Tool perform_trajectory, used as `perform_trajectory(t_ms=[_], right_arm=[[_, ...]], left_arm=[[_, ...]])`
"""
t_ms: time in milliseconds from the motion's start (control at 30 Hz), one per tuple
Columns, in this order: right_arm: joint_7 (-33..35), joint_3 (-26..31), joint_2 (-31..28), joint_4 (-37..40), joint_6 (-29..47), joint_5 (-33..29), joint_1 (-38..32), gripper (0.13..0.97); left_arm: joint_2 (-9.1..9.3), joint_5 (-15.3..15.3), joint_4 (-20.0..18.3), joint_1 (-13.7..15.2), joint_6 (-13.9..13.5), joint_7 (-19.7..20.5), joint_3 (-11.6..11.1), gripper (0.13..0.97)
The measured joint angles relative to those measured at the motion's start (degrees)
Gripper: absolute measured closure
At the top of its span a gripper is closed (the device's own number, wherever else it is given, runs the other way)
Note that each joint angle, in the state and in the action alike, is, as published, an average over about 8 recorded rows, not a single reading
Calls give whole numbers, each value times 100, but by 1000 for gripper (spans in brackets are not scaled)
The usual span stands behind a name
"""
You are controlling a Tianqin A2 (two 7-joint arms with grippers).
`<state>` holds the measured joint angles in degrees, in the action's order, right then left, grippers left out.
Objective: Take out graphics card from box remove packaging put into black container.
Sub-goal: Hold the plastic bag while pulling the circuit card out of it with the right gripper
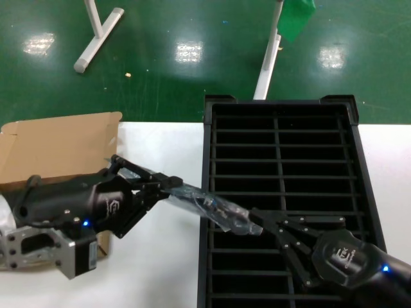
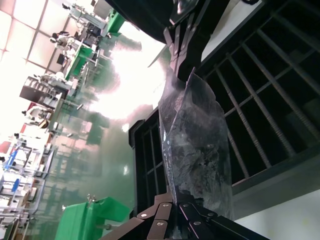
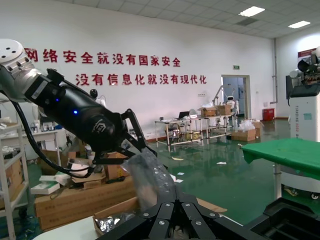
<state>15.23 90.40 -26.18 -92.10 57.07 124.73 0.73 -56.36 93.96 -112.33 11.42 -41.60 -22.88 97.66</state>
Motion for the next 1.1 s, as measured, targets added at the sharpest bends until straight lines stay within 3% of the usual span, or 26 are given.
perform_trajectory(t_ms=[267, 533, 767, 1100], right_arm=[[15, -52, -16, -117, -73, -7, 162, 947], [2, 9, -18, -161, -134, -68, 196, 947], [-8, 145, 0, -110, -170, -157, 79, 947], [-124, 339, -2, -45, -199, -241, -100, 947]], left_arm=[[140, -138, 125, 300, 16, 33, 235, 955], [146, -77, 79, 268, 52, 41, 251, 955], [1, 160, -40, -49, 65, -55, 26, 955], [-173, 601, -109, -604, 20, -371, -517, 955]])
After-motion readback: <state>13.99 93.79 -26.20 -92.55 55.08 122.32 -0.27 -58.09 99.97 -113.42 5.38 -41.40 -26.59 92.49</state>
